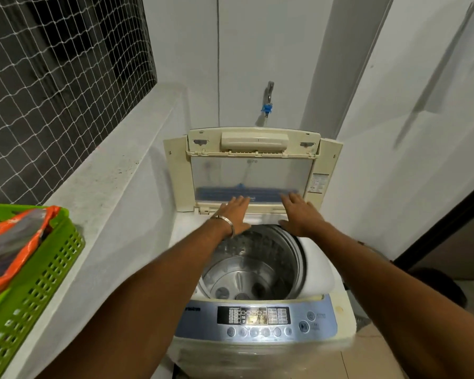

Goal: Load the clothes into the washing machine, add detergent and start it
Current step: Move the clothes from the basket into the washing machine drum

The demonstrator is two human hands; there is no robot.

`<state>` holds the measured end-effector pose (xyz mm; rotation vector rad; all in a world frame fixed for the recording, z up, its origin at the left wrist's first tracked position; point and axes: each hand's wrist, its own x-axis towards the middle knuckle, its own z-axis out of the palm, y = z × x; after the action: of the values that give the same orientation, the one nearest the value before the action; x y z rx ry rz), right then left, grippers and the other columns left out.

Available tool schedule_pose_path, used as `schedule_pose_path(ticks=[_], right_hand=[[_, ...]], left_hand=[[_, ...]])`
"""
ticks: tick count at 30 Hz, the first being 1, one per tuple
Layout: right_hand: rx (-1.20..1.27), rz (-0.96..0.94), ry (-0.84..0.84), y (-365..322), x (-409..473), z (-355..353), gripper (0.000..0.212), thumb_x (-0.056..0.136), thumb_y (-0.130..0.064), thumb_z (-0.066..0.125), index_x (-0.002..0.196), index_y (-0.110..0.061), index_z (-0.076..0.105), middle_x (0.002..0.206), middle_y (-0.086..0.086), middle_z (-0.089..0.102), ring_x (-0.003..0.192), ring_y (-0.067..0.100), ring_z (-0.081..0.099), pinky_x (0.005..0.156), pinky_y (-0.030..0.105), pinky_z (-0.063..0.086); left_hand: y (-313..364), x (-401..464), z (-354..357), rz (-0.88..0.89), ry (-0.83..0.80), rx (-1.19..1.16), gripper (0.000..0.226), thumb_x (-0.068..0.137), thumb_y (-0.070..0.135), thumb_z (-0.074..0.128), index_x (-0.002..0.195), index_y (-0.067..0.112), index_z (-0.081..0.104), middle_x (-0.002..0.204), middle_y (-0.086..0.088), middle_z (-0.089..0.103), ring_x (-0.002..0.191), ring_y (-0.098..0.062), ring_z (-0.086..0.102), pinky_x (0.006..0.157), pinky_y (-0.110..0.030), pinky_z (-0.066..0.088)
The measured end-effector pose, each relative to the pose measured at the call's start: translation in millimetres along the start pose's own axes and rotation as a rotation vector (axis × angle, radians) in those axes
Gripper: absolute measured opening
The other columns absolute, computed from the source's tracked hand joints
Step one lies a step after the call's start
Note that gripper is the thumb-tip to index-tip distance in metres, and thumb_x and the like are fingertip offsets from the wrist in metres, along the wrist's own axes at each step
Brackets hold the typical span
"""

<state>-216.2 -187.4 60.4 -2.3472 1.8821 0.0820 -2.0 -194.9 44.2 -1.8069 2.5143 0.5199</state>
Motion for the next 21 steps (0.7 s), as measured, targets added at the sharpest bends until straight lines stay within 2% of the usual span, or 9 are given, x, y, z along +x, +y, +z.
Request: schedule_pose_path(ticks=[7,16,21], right_hand=[[0.060,0.079,-0.074,26.9,-39.0,37.0,0.081,0.093,-0.045,0.056,0.156,-0.020,0.010,0.164,0.009,0.008,0.151,0.030,0.008,0.120,0.048,0.016],[0.046,0.139,-0.130,115.1,-81.8,54.5,0.080,0.093,-0.041,0.055,0.155,-0.017,0.010,0.163,0.011,0.010,0.150,0.029,0.012,0.120,0.049,0.020],[0.036,0.127,-0.151,181.9,-104.2,57.0,0.079,0.094,-0.041,0.054,0.155,-0.016,0.011,0.163,0.011,0.010,0.149,0.029,0.012,0.118,0.048,0.024]], left_hand=[[31.0,-0.3,41.9,0.040,-0.039,0.053,0.083,0.092,0.039,0.056,0.152,0.007,0.009,0.160,-0.013,0.014,0.147,-0.028,0.015,0.120,-0.044,0.015],[121.1,13.0,76.5,0.097,-0.002,0.044,0.082,0.090,0.042,0.057,0.152,0.008,0.015,0.159,-0.012,0.018,0.146,-0.028,0.018,0.119,-0.045,0.017],[186.9,30.7,98.4,0.055,-0.043,0.056,0.084,0.091,0.046,0.054,0.153,0.011,0.009,0.161,-0.011,0.008,0.149,-0.029,0.009,0.121,-0.045,0.013]])
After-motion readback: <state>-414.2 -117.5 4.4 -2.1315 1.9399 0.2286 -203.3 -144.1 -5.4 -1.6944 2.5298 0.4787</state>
